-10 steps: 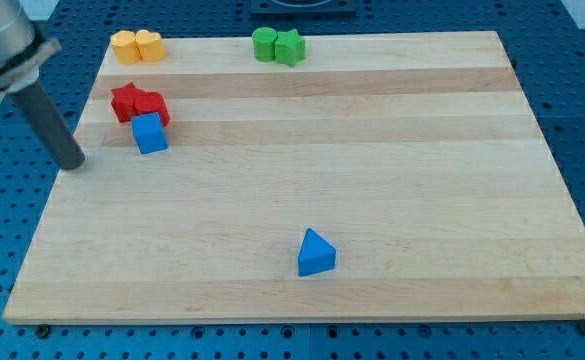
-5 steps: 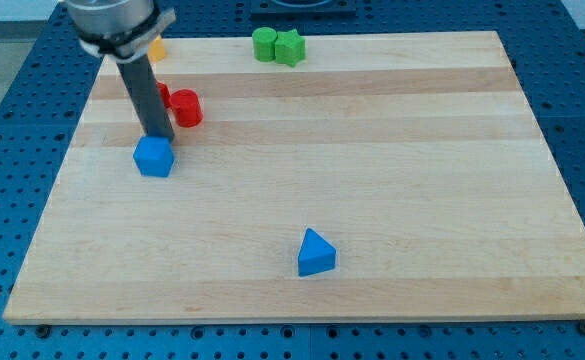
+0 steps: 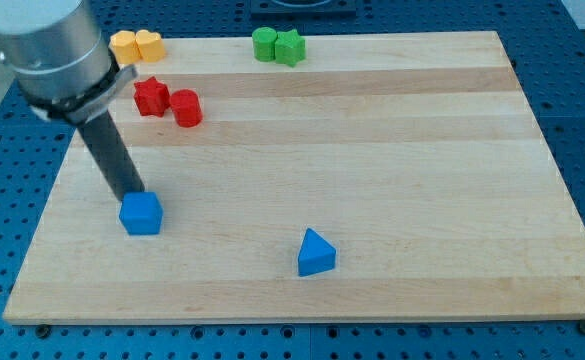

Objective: Place the blue cube left of the blue triangle

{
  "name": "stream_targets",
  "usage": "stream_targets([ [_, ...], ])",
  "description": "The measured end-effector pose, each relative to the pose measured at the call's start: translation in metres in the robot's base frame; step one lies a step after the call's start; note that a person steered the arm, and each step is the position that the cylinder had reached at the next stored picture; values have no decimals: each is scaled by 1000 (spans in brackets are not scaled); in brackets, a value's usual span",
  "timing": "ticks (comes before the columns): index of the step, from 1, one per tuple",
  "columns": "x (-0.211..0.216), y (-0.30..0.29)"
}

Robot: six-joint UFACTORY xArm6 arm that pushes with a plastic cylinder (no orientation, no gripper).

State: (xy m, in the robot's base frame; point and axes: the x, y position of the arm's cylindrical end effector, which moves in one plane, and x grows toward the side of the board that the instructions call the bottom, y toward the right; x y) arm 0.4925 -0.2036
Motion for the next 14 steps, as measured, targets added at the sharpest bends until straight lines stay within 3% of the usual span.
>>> stream_targets([
  [2,35,34],
  [3,29,8],
  [4,43,-27],
  [5,65,-25],
  [7,65,63],
  [9,63,79],
  [11,34,81],
  [14,45,123],
])
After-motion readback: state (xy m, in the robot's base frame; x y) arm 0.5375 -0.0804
